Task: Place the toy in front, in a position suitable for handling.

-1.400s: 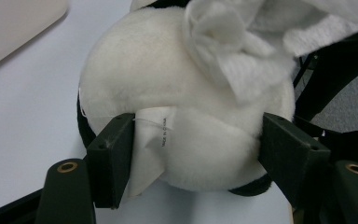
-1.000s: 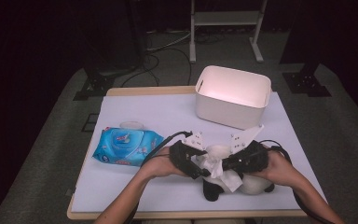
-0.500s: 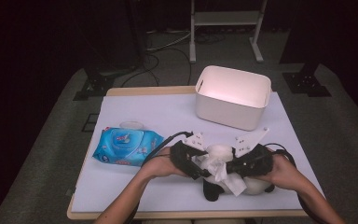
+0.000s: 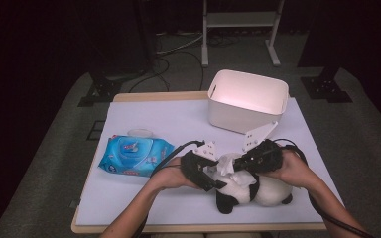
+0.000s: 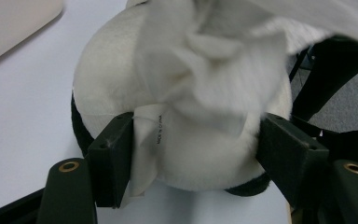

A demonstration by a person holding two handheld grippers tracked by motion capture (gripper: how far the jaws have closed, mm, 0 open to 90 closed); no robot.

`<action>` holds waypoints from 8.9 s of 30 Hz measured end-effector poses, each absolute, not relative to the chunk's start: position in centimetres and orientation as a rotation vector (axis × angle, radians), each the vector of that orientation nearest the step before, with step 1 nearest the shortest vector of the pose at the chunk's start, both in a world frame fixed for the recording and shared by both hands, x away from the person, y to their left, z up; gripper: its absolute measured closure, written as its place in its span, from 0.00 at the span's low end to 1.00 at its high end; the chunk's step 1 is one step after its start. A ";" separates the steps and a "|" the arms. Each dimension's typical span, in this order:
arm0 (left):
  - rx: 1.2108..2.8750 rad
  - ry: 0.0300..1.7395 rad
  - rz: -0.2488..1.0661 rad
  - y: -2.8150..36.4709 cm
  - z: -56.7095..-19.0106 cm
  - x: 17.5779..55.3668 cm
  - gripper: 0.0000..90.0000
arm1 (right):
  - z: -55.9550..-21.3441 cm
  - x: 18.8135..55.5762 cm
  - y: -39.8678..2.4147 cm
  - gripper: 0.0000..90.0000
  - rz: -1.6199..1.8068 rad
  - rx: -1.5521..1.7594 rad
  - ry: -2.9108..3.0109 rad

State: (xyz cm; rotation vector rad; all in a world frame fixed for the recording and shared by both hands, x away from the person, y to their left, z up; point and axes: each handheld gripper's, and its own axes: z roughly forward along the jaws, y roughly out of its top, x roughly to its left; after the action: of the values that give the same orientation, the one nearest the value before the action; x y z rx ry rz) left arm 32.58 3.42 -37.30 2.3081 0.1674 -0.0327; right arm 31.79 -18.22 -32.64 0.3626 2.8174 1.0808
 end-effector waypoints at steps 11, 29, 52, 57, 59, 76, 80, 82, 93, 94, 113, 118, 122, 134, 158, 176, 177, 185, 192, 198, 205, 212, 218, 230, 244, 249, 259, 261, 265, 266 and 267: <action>2.318 0.170 -0.035 3.5 -37.3 32.5 0.34 | -32.9 32.1 -20.7 0.94 1.082 0.447 2.792; 2.293 0.175 -0.030 3.6 -36.0 32.7 0.34 | -34.1 30.8 -22.5 0.94 1.037 0.505 2.826; 2.297 0.140 -0.020 3.4 -36.3 32.0 0.43 | -32.7 35.2 -17.2 0.94 1.017 0.436 2.870; 2.303 0.140 -0.027 3.4 -36.3 32.1 0.43 | -32.8 35.5 -18.4 0.94 1.016 0.475 2.878; 2.307 0.148 -0.035 3.4 -36.3 32.1 0.42 | -32.9 35.4 -19.2 0.94 1.006 0.488 2.868; 2.318 0.191 -0.084 3.1 -36.0 33.0 0.30 | -33.2 32.7 -25.0 0.94 0.971 0.564 2.874; 2.335 0.210 -0.075 2.9 -35.9 33.1 0.22 | -33.6 32.1 -24.7 0.94 0.977 0.554 2.887; 2.332 0.210 -0.067 2.9 -35.8 33.1 0.22 | -33.9 31.9 -24.2 0.94 0.975 0.547 2.888; 2.352 0.257 -0.064 2.7 -35.8 33.1 0.13 | -34.4 30.7 -22.5 0.94 1.013 0.474 2.895; 2.350 0.260 -0.066 2.6 -35.9 33.1 0.12 | -34.4 30.5 -22.4 0.94 1.017 0.482 2.893; 2.361 0.250 -0.112 1.8 -36.9 33.8 0.42 | -34.8 30.5 -22.1 0.94 1.048 0.474 2.865; 2.369 0.231 -0.087 2.2 -36.2 34.1 0.46 | -34.3 30.8 -22.0 0.94 1.064 0.478 2.842; 2.392 0.225 -0.029 2.8 -35.3 34.4 0.46 | -33.9 31.2 -21.7 0.94 1.075 0.471 2.820; 2.401 0.202 0.063 5.9 -34.6 34.4 0.46 | -33.6 32.8 -19.0 0.95 1.119 0.430 2.834; 2.343 0.309 -0.008 6.4 -34.7 34.0 0.21 | -34.0 33.2 -19.8 0.94 0.985 0.465 2.884; 2.418 0.300 -0.032 4.6 -34.9 34.8 0.15 | -34.8 31.7 -18.4 0.95 1.002 0.402 2.898; 2.418 0.288 -0.029 4.6 -34.9 34.8 0.21 | -34.8 31.6 -18.4 0.95 1.001 0.405 2.896; 2.382 0.244 0.041 4.9 -34.0 34.7 0.46 | -33.9 32.2 -19.5 0.95 1.058 0.435 2.855; 2.404 0.150 0.122 4.7 -32.6 34.7 0.47 | -32.8 33.5 -20.6 0.94 1.071 0.476 2.818; 2.409 0.124 0.120 4.9 -32.6 34.5 0.47 | -33.2 34.5 -20.7 0.94 1.090 0.515 2.819; 2.396 0.183 0.070 6.0 -32.9 34.3 0.33 | -34.0 33.5 -18.8 0.94 1.066 0.441 2.852; 2.369 0.236 0.036 6.1 -32.4 34.4 0.21 | -34.1 32.3 -17.7 0.94 1.044 0.379 2.864; 2.408 0.237 0.000 5.3 -32.7 34.6 0.11 | -34.2 31.1 -17.0 0.94 1.023 0.325 2.874; 2.397 0.161 -0.015 5.5 -33.3 33.7 0.34 | -33.4 30.6 -17.8 0.94 1.095 0.326 2.811; 2.374 0.177 -0.019 5.6 -33.2 33.4 0.30 | -33.2 31.7 -18.5 0.94 1.046 0.368 2.831; 2.384 0.216 -0.043 5.5 -33.3 33.6 0.17 | -33.8 31.4 -17.6 0.94 1.031 0.327 2.863; 2.426 0.236 -0.120 5.0 -34.0 34.0 0.12 | -34.1 30.9 -17.4 0.94 1.039 0.300 2.879; 2.437 0.220 -0.129 4.9 -34.0 34.0 0.14 | -34.1 30.8 -17.4 0.94 1.046 0.301 2.881; 2.460 0.168 -0.125 4.5 -33.7 34.0 0.25 | -34.1 30.8 -17.7 0.94 1.051 0.304 2.874; 2.451 0.162 -0.131 4.5 -33.6 34.1 0.28 | -34.1 30.9 -17.8 0.94 1.056 0.306 2.872; 2.443 0.162 -0.130 4.5 -33.4 34.2 0.32 | -34.0 30.9 -18.0 0.93 1.066 0.315 2.866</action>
State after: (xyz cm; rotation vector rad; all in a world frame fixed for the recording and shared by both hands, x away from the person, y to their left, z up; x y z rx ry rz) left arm 34.20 4.52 -33.43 2.4428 0.1617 -0.1302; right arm 30.90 -17.99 -33.96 0.3155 2.8664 1.0658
